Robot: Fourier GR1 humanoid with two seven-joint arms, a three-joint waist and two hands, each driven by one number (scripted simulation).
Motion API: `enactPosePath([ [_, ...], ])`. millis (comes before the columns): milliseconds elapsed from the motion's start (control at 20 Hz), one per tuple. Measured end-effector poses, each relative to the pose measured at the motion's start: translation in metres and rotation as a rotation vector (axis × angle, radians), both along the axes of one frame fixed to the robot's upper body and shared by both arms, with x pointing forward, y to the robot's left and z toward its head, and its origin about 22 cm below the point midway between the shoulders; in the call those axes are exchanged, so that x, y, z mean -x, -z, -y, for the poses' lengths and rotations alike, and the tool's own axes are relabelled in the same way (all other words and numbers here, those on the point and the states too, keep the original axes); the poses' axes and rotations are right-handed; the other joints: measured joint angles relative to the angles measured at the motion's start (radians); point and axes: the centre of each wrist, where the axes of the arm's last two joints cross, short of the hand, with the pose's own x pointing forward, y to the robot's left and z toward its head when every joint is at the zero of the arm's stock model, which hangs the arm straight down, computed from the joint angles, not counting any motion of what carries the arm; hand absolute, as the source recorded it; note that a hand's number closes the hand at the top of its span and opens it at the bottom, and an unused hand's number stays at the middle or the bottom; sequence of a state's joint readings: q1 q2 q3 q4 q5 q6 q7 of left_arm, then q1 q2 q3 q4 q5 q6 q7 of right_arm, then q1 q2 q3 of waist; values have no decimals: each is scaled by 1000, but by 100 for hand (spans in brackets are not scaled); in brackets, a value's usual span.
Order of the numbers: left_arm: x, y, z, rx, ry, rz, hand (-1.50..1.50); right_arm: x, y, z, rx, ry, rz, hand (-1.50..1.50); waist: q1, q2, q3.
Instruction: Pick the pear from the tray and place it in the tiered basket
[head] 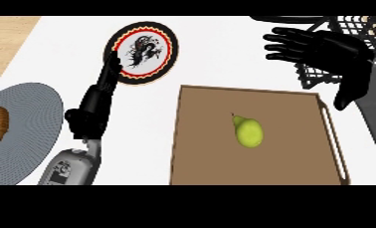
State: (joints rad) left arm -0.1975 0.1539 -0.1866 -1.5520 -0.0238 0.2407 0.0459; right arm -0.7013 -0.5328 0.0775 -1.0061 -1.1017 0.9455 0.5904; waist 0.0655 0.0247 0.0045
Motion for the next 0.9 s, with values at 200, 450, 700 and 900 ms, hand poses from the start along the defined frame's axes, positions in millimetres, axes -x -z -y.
enactPosePath([
  [200,0,3,8,6,6,-4,0,-7,-61,-9,172,-151,227,-150,4,-3,-1],
  [450,-1,7,7,-2,-2,-8,0,-7,-113,-40,366,-285,427,-150,3,-5,-3],
  [700,-1,10,10,-8,-12,-10,0,-10,-126,-76,489,-366,519,-150,-8,-8,-3],
  [900,1,11,7,-9,-28,-11,0,-11,-123,-95,546,-402,547,-150,-22,-12,-3],
])
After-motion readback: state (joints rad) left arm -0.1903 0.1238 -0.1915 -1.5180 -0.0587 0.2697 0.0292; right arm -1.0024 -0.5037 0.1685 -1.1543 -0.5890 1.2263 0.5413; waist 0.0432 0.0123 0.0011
